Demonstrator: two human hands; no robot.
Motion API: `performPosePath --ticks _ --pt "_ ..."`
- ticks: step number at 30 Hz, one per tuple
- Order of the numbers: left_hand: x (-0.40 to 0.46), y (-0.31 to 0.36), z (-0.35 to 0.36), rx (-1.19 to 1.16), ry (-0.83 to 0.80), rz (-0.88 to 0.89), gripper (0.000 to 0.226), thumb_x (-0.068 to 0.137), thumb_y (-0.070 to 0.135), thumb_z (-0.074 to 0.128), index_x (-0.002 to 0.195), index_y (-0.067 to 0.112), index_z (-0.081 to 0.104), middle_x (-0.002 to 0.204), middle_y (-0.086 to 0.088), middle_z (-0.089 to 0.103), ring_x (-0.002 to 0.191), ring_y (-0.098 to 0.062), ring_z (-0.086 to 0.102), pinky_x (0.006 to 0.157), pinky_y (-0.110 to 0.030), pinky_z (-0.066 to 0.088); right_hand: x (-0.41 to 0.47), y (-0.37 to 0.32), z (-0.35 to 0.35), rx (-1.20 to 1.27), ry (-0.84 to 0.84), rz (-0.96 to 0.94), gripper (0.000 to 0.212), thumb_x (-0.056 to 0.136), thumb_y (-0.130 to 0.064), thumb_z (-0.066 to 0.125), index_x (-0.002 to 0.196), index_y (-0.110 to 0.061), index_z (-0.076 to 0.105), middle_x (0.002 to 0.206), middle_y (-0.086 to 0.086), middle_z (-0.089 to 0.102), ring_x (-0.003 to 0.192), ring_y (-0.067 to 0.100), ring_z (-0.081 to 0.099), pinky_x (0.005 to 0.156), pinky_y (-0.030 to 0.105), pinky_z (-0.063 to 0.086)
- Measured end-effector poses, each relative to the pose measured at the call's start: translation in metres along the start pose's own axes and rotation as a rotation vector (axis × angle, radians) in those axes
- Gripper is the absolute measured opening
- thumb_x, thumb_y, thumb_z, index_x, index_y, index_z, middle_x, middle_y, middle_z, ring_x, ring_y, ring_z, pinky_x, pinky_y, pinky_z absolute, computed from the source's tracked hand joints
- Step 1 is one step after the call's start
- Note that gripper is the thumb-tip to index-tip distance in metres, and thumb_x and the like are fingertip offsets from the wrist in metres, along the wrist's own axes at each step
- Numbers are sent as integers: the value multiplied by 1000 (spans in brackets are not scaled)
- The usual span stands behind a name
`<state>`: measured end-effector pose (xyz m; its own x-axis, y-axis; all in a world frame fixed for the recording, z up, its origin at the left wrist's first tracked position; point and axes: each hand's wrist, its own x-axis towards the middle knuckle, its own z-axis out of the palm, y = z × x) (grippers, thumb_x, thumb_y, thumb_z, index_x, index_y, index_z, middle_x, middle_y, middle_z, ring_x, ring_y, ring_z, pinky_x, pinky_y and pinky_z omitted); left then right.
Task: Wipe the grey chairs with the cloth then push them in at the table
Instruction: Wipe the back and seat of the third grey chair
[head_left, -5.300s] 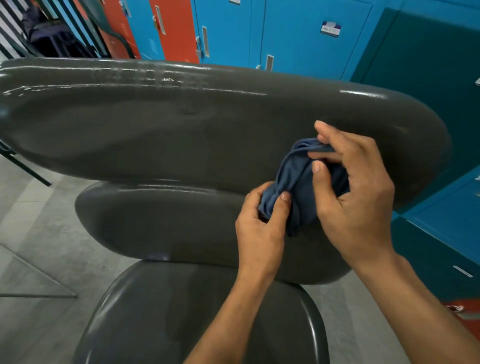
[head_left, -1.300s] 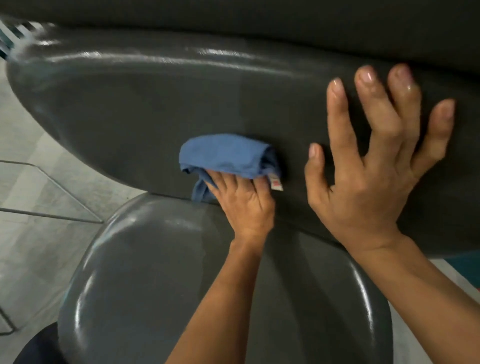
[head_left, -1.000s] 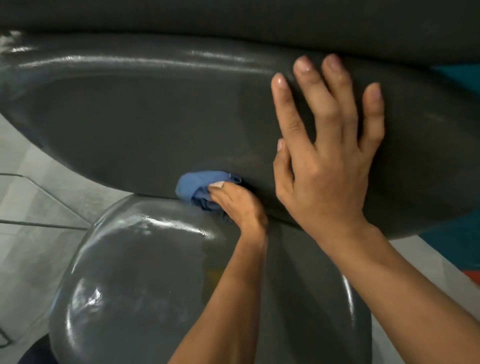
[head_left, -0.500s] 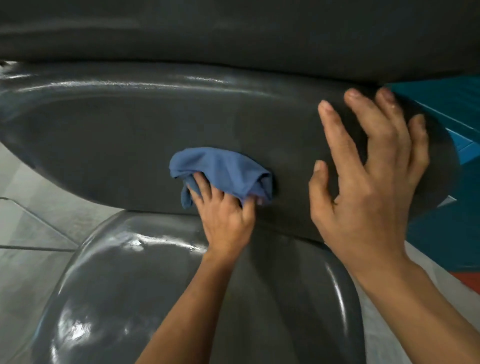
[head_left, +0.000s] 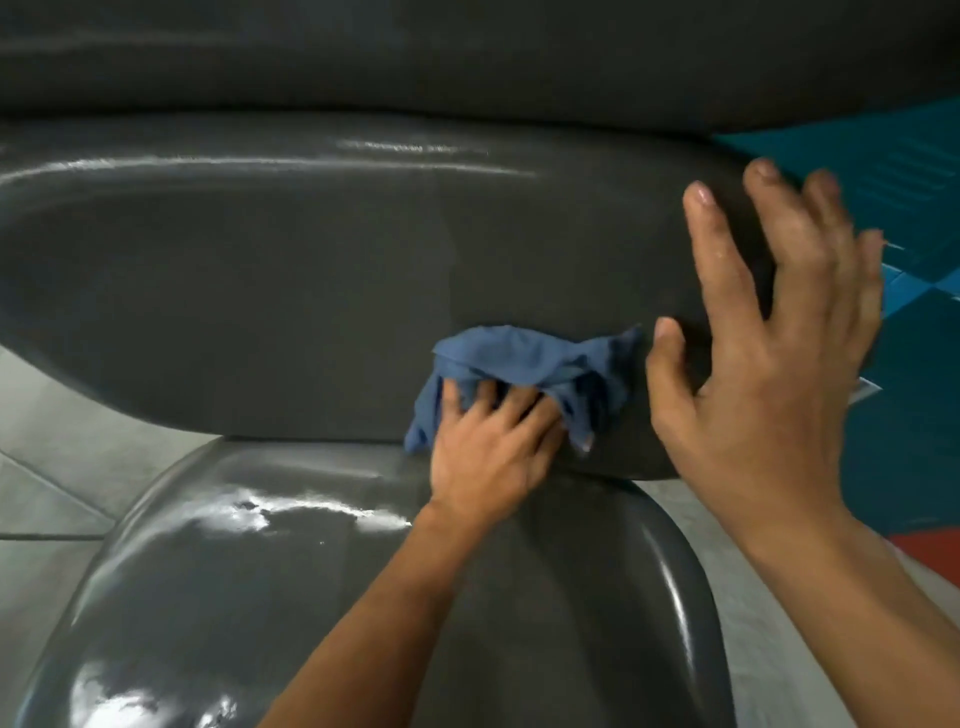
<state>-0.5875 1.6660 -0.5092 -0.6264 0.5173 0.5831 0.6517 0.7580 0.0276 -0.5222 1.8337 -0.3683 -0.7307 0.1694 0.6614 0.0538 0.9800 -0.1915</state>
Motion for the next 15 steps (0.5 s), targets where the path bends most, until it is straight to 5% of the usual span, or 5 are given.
performPosePath --ticks 3,7,11,15 --pt "-24 -35 -6 55 -30 -194 28 90 35 56 110 18 64 128 -8 53 123 -40 42 113 -70 26 -7 6 2 11 23 13 69 94 -21 64 157 -17 36 162 16 28 152 40 19 125 55 9" --pt "34 -37 -31 -41 186 -425 56 96 28 46 145 8 29 151 -17 20 142 -48 16 118 -72 8 -16 6 4 25 24 77 71 94 -24 66 157 -17 34 163 17 24 152 42 16 124 58 9" --pt "78 20 -36 -107 269 -272 45 91 25 49 132 8 39 144 -16 30 138 -48 22 114 -77 10 -20 9 5 54 35 107 76 90 -21 70 157 -16 34 162 20 24 152 42 16 123 59 12" --pt "45 53 -13 -105 124 -54 33 94 32 53 126 21 52 138 -5 45 131 -39 38 122 -63 7 -23 13 6 62 10 85 85 86 -23 75 158 -13 31 162 21 22 152 44 14 124 59 10"
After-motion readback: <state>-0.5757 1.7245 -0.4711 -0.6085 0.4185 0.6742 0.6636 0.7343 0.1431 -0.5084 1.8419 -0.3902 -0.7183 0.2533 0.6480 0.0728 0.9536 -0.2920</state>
